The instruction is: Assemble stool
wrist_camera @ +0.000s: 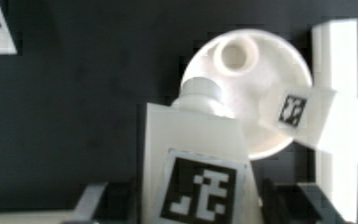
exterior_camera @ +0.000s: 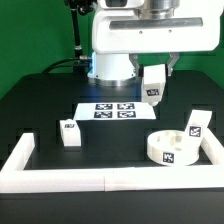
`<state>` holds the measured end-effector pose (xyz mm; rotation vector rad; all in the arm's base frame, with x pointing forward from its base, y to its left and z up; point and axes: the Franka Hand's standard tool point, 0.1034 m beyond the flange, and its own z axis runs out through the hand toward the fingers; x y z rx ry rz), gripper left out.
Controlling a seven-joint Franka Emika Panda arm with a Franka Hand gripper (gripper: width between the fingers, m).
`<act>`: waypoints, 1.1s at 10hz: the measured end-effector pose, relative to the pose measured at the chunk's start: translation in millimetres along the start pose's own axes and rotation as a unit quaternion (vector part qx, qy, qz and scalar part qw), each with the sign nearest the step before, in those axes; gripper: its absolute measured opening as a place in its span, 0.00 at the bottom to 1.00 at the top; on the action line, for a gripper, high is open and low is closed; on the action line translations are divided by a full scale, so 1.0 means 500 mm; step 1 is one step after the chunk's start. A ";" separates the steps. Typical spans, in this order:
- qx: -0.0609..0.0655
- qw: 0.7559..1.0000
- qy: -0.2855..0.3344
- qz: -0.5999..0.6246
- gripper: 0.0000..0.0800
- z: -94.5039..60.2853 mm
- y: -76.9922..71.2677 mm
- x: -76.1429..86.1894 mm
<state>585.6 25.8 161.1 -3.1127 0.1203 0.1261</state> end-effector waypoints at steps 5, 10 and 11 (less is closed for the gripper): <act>-0.059 0.975 0.201 -0.080 0.40 0.002 -0.031 0.032; -0.049 0.936 0.329 -0.113 0.40 0.050 -0.035 0.021; -0.048 0.932 0.341 -0.116 0.40 0.051 -0.043 0.020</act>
Offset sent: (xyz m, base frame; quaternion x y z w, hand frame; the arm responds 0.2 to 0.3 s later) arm 0.0032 -0.0262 0.0049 -0.2294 0.1661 -0.1054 0.9532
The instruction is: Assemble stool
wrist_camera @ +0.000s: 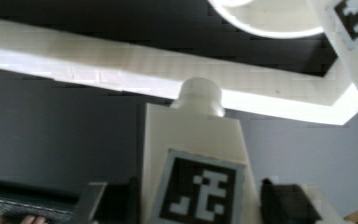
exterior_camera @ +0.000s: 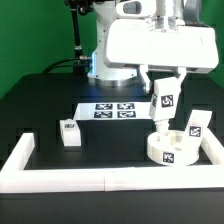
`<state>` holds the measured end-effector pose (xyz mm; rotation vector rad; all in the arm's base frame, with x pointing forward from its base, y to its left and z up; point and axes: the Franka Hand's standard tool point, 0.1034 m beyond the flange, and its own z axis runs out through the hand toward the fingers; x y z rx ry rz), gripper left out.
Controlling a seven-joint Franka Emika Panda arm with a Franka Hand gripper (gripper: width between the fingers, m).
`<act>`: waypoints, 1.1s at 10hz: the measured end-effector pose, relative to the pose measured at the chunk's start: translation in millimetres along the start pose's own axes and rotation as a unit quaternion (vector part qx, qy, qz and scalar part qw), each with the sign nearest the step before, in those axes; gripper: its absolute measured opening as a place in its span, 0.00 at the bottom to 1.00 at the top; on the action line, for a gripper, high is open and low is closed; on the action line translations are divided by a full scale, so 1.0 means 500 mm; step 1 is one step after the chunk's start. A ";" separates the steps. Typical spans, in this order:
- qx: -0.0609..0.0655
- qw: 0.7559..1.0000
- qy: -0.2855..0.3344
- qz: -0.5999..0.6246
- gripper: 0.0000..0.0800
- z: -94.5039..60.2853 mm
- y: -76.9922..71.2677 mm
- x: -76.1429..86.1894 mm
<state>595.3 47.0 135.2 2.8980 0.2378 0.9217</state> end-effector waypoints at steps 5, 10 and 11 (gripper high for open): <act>-0.016 0.994 -0.020 -0.106 0.40 0.020 -0.014 -0.063; 0.007 0.991 -0.088 -0.104 0.40 0.015 -0.044 -0.084; 0.009 0.990 -0.097 -0.106 0.40 0.016 -0.050 -0.086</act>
Offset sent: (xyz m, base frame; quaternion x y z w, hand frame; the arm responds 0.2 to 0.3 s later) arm -0.0171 -0.0167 -0.0012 -0.0260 -0.0021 -0.1342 0.9906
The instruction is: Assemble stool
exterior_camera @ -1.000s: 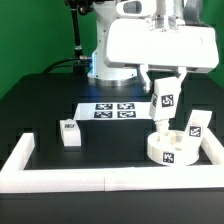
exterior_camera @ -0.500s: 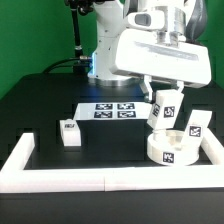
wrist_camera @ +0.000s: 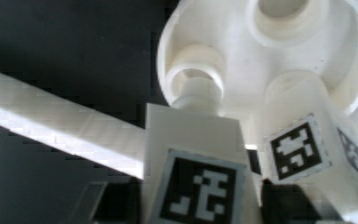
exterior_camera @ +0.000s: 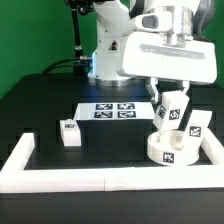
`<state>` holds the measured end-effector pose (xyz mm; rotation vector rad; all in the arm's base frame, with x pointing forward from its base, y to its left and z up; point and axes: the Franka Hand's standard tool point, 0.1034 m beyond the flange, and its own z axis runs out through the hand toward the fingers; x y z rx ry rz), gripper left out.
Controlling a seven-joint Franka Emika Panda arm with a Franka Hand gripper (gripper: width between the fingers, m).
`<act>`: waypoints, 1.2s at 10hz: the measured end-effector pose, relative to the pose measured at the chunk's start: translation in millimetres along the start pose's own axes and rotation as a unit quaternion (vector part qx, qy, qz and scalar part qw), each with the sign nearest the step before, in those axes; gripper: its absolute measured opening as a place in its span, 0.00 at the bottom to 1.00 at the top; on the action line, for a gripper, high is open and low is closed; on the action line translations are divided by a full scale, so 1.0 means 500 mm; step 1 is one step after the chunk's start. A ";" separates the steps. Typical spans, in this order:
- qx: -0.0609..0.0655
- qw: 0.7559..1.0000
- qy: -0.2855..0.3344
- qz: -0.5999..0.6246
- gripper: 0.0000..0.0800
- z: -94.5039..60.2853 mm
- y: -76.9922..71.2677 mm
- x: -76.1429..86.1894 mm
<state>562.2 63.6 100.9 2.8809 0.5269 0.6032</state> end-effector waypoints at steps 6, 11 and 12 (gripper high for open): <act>-0.006 1.000 -0.006 0.000 0.40 0.018 0.014 -0.002; -0.009 1.000 -0.004 -0.004 0.40 0.030 0.008 -0.010; -0.009 1.000 -0.005 -0.005 0.40 0.034 0.007 -0.012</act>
Offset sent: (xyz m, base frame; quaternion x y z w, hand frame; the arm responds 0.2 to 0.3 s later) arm 0.0097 -0.0085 -0.0016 -0.0164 0.0222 -0.0077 0.9996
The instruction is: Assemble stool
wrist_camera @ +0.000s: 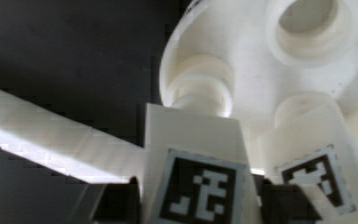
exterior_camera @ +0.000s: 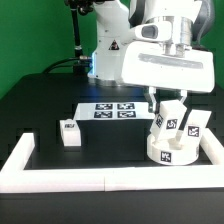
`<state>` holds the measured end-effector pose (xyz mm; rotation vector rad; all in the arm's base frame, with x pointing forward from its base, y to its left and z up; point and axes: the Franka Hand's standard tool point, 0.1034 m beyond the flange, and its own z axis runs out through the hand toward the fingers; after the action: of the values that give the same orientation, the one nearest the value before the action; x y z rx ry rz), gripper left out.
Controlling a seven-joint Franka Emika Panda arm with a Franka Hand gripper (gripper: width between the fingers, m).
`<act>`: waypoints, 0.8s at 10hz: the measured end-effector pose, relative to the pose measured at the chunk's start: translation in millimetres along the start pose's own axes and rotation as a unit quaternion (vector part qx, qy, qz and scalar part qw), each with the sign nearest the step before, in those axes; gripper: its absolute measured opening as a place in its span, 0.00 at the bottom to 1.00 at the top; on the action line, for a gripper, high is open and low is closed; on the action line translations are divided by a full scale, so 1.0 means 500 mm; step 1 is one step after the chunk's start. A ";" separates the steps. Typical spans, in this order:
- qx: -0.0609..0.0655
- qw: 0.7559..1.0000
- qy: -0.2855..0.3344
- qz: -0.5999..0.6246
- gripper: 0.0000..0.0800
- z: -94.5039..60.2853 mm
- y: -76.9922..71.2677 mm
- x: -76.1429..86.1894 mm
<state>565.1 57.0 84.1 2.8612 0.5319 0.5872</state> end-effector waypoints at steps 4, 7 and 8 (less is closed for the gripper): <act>-0.016 0.999 0.034 -0.010 0.40 0.020 -0.002 -0.003; -0.016 0.999 0.034 -0.010 0.40 0.020 -0.002 -0.003; -0.016 0.999 0.034 -0.010 0.40 0.021 -0.002 -0.003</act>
Offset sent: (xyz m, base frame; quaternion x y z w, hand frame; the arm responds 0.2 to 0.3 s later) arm -0.0050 0.0093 -0.0194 0.0103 0.0285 0.0138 0.9994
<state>567.7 56.4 74.0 2.8113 0.5567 0.6842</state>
